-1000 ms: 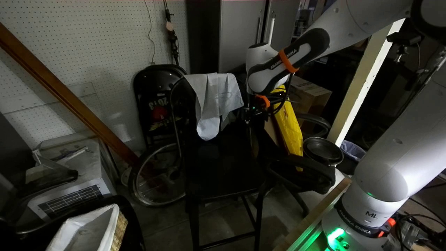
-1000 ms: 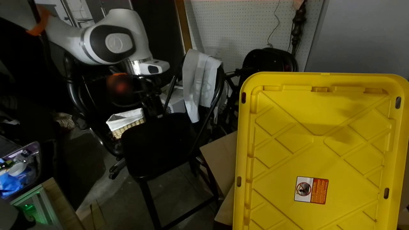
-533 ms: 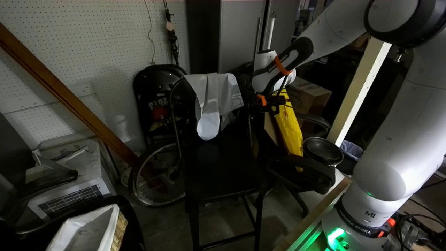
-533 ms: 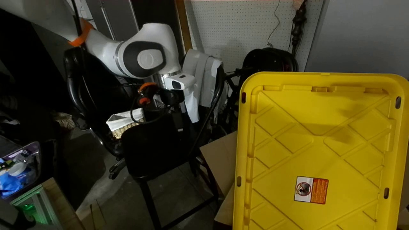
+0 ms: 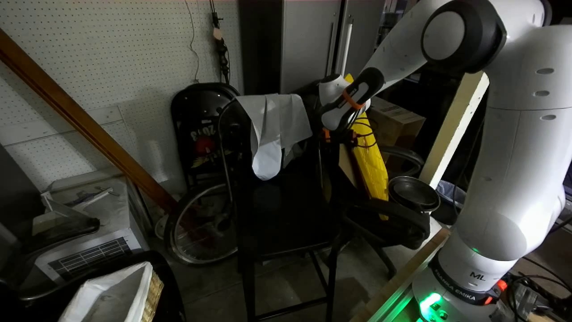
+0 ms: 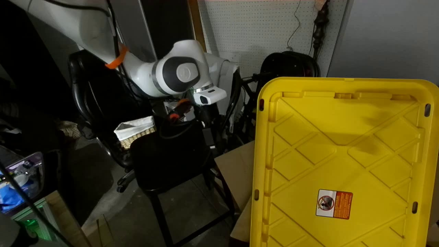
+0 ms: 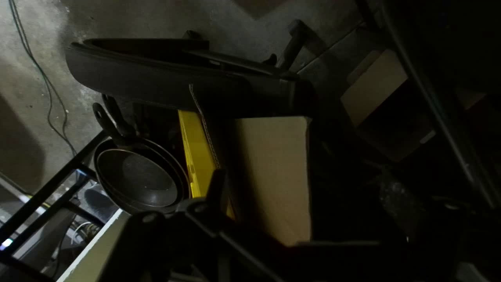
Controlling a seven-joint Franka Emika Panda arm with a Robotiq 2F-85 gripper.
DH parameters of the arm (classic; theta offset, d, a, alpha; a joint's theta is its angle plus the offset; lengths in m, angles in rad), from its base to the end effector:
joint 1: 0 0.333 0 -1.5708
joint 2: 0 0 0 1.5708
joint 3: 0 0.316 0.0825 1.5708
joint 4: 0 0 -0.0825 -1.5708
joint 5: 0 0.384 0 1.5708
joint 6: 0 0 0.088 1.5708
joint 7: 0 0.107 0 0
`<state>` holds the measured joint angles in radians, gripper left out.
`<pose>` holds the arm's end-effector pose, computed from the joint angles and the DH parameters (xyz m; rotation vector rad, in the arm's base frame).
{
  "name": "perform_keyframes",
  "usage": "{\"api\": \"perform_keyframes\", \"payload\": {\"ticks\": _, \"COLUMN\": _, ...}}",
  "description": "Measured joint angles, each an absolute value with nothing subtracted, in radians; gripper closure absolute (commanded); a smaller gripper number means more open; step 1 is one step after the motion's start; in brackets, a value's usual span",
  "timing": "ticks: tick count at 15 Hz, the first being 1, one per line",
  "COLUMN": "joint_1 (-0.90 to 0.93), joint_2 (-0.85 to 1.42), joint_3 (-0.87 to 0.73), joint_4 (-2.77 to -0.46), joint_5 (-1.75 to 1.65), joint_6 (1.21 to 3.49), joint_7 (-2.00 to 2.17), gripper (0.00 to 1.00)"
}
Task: Move the cardboard to the left
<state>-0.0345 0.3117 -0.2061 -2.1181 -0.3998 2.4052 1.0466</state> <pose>0.5581 -0.1382 0.2667 2.4966 -1.3259 0.1489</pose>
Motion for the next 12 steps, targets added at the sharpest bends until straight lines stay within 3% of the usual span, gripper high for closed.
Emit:
{"api": "perform_keyframes", "payload": {"ticks": 5, "joint_1": 0.005, "joint_2": 0.402, "joint_3": -0.25, "joint_4": -2.053, "joint_5": -0.43, "joint_6": 2.401, "joint_7": 1.132, "gripper": 0.0}}
{"api": "perform_keyframes", "payload": {"ticks": 6, "joint_1": 0.005, "joint_2": 0.415, "joint_3": -0.256, "joint_4": -2.046, "joint_5": -0.43, "joint_6": 2.402, "joint_7": 1.132, "gripper": 0.25}}
{"api": "perform_keyframes", "payload": {"ticks": 7, "joint_1": 0.005, "joint_2": 0.427, "joint_3": -0.261, "joint_4": -2.04, "joint_5": -0.43, "joint_6": 2.402, "joint_7": 1.132, "gripper": 0.26}}
{"api": "perform_keyframes", "payload": {"ticks": 12, "joint_1": 0.002, "joint_2": 0.468, "joint_3": -0.286, "joint_4": -2.03, "joint_5": -0.43, "joint_6": 2.435, "joint_7": 1.129, "gripper": 0.62}}
